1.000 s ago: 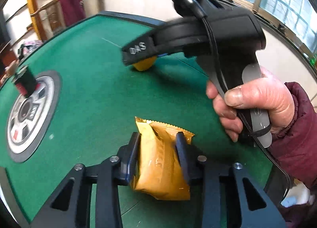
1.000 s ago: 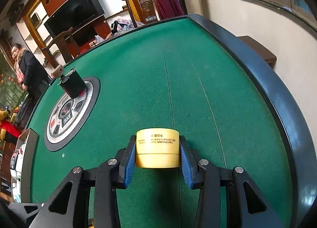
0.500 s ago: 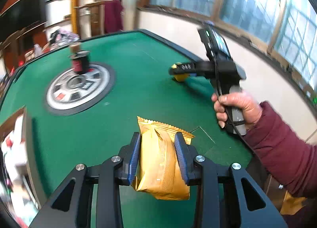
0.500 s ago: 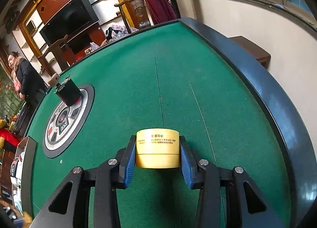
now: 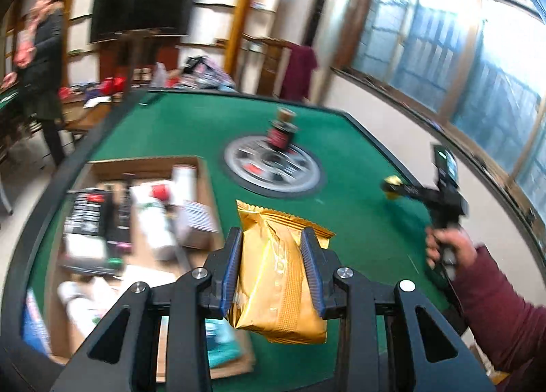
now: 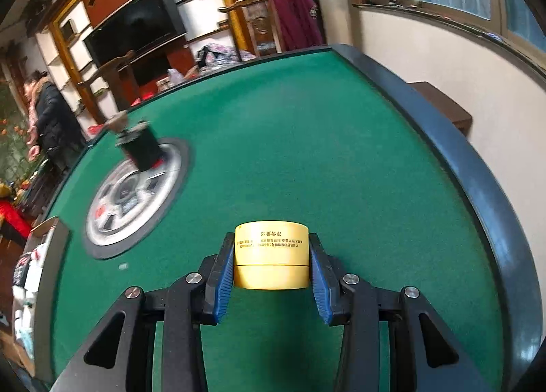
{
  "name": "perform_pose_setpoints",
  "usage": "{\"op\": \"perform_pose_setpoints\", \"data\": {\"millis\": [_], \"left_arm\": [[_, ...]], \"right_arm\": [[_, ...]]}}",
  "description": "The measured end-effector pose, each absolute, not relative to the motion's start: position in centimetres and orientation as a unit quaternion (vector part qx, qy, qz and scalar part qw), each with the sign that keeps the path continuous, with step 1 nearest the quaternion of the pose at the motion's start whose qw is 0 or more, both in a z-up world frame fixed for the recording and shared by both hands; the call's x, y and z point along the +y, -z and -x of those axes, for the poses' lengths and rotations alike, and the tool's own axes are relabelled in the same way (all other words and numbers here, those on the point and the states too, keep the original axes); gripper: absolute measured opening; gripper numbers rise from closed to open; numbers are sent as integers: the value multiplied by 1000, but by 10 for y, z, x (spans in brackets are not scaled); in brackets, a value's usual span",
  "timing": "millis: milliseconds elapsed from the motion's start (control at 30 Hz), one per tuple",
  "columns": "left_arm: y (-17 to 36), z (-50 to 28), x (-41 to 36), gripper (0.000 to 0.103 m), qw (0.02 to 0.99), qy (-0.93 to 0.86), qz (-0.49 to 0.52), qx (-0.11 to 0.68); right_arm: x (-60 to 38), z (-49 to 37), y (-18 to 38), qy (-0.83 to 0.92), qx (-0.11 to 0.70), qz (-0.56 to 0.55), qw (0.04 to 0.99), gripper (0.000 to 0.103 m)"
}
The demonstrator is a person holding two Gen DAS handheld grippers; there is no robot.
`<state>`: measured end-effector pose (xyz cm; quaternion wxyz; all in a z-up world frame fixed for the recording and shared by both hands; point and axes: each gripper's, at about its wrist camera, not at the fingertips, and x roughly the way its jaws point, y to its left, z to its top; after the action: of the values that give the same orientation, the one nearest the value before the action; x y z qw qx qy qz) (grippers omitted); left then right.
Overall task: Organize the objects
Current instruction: 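Carry the gold sachet and yellow jar over the tray with both grippers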
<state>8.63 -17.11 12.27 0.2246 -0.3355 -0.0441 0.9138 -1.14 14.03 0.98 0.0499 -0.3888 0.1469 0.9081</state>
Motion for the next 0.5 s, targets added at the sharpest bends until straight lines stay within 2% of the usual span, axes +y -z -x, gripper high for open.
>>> {"op": "perform_pose_setpoints", "data": {"millis": [167, 500], "left_arm": [[-128, -89, -202, 34, 200, -926, 313, -61], [-123, -96, -217, 34, 189, -930, 304, -78]], "right_arm": [[90, 2, -40, -922, 120, 368, 6, 43], [-21, -21, -77, -938, -4, 343, -46, 43]]}}
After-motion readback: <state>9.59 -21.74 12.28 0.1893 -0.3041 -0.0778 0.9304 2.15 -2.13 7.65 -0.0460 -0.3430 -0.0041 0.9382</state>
